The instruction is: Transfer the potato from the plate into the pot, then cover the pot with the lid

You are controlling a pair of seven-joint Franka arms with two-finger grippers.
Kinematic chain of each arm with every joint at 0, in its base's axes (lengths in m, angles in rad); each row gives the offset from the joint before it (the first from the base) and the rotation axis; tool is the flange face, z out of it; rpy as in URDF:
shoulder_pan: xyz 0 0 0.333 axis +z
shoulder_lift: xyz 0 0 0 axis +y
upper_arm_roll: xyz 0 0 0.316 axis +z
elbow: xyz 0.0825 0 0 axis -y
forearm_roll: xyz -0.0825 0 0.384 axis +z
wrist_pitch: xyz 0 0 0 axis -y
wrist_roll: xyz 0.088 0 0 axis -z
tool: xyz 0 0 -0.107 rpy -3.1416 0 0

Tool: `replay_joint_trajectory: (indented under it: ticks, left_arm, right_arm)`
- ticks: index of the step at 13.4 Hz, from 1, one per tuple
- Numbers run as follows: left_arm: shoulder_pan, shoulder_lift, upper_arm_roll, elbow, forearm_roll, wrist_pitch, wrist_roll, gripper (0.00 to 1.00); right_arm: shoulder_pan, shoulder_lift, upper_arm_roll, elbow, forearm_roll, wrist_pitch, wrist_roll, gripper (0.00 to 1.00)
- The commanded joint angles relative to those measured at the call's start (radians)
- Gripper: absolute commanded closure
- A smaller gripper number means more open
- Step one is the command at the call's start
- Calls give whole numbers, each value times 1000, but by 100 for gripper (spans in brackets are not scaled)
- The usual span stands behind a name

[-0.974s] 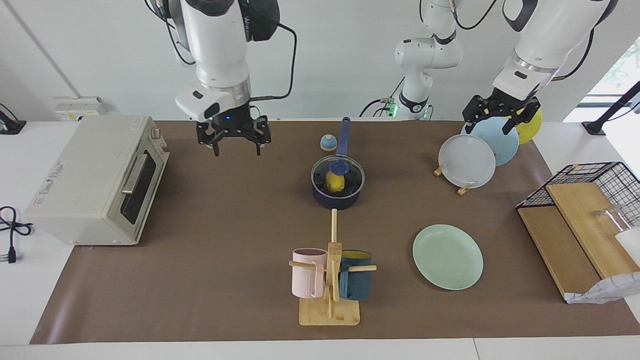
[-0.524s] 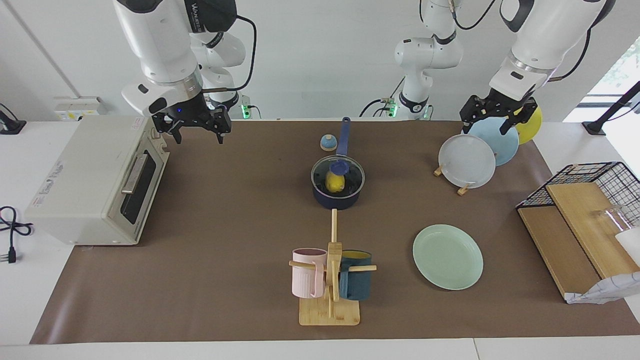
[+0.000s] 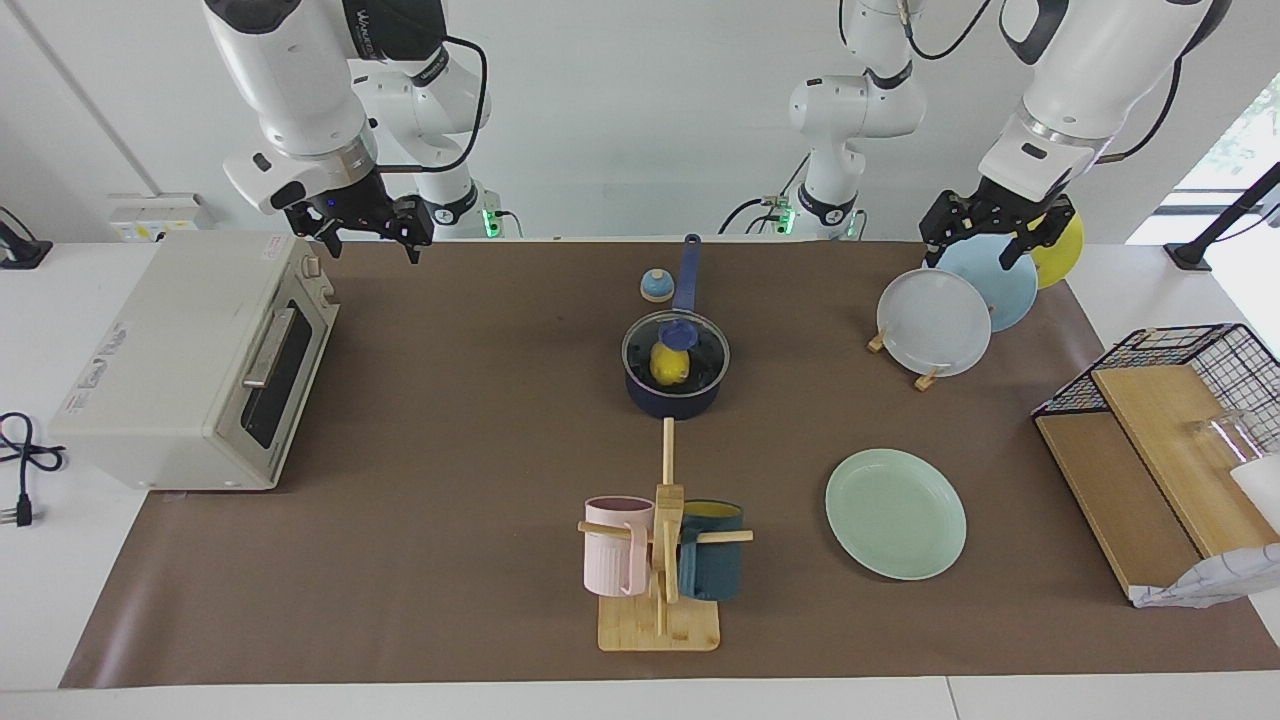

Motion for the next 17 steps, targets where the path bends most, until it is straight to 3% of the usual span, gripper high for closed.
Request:
replay_joint_trajectory:
  ticks: [1,3,17]
  left_arm:
    - [-11,-18,7,-25,11,18,-10,0]
    - [-13,-18,7,-25,11,16,-8,0]
    - [-13,-18,7,-23,11,15,-10,0]
  right_arm:
    - [5,-48,-47,-76,48,77,-71,0]
    - [13,-40,-87,-73,57,94,-111,0]
    - [-21,-28,-127,-91,53,130,-127,0]
